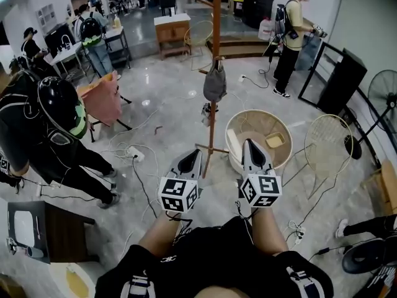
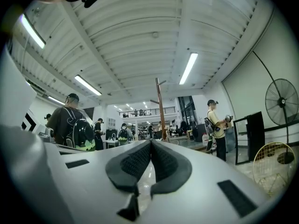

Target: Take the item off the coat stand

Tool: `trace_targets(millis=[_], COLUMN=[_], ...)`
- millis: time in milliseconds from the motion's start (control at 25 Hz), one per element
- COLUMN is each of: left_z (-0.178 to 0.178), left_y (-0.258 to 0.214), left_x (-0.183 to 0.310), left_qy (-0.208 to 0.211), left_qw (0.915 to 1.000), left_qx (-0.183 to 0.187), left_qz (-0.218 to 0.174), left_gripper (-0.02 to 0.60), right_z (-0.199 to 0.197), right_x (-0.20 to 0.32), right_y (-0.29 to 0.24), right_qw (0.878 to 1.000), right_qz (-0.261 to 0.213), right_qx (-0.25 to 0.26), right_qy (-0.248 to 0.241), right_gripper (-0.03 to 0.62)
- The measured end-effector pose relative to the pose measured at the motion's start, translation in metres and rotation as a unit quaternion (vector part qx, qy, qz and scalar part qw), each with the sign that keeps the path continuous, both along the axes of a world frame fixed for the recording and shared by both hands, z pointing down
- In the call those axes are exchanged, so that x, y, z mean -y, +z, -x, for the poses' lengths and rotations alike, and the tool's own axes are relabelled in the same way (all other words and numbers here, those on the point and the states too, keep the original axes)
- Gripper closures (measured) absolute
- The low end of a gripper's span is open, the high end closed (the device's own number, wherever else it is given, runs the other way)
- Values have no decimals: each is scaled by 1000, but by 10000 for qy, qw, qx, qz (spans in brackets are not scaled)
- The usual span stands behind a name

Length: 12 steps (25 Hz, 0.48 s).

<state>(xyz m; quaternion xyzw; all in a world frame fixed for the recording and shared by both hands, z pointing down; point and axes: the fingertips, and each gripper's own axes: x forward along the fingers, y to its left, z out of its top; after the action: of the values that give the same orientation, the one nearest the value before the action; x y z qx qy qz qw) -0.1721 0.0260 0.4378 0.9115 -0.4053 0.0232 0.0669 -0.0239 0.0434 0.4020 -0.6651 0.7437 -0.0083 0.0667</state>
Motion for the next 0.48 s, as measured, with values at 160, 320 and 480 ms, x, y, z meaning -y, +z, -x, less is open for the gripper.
trace_targets(millis=[160,320,480], left_z=[-13,-22,-36], left_y=[11,20,25], left_x=[25,55,101], left_qy=[55,-46,-189], left_qw=[9999,9998,9996], left_qx=[101,172,189], left_qz=[50,96,118], left_gripper=[566,566,566], right_z=[-16,-29,-45], right_x=[25,61,112], right_y=[15,26,26], right_qw=[9998,9997,9999], right_qz=[116,166,121], right_qx=[113,184,103], right_qy=[62,11,-62], right_gripper=[578,579,578])
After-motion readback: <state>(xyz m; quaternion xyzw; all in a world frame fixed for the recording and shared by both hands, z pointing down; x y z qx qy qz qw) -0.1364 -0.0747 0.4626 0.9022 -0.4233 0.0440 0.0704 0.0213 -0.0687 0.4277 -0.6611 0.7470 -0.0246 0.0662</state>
